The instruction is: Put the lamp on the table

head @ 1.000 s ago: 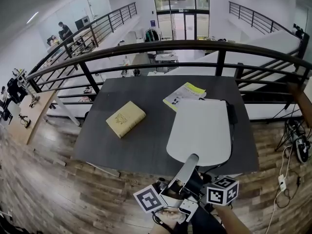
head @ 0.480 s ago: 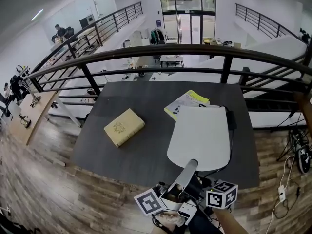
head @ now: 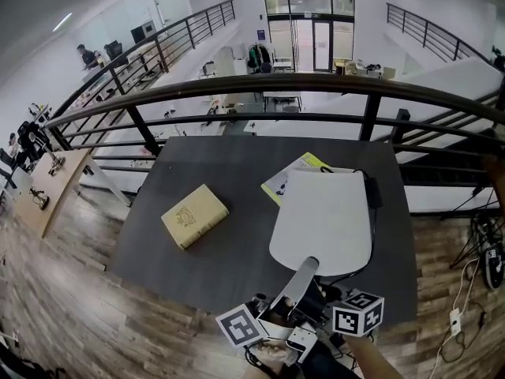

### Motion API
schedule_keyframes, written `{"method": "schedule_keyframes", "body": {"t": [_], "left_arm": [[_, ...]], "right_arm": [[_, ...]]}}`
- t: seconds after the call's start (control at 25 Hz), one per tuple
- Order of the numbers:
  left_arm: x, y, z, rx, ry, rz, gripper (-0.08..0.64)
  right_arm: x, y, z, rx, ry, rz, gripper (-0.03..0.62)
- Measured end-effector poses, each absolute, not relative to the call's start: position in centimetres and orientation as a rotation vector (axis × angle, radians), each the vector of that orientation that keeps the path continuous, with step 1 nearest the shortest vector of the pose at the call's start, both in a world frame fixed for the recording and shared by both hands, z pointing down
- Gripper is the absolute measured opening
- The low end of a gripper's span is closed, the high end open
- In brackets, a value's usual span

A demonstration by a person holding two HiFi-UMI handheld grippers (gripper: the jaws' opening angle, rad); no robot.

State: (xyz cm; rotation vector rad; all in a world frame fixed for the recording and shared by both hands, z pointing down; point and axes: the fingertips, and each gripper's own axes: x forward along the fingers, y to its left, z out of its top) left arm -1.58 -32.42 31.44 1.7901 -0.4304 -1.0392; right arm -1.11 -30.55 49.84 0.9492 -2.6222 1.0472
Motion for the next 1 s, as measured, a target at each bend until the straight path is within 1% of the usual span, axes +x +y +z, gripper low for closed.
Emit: {"method": "schedule_keyframes", "body": {"t": [0.48, 1.0], "left_arm": [[1.8, -37.6, 31.8, 1.797, -0.421, -1.024, 0.018], [3.8, -42.3, 31.9, 1.792, -0.377, -1.001, 0.018]], "right_arm": [[2.1, -35.9, 50.3, 0.976, -2.622, 1.051, 0.193], [4.3, -40.7, 50.4, 1.051, -2.609, 1.042, 0.194]]}}
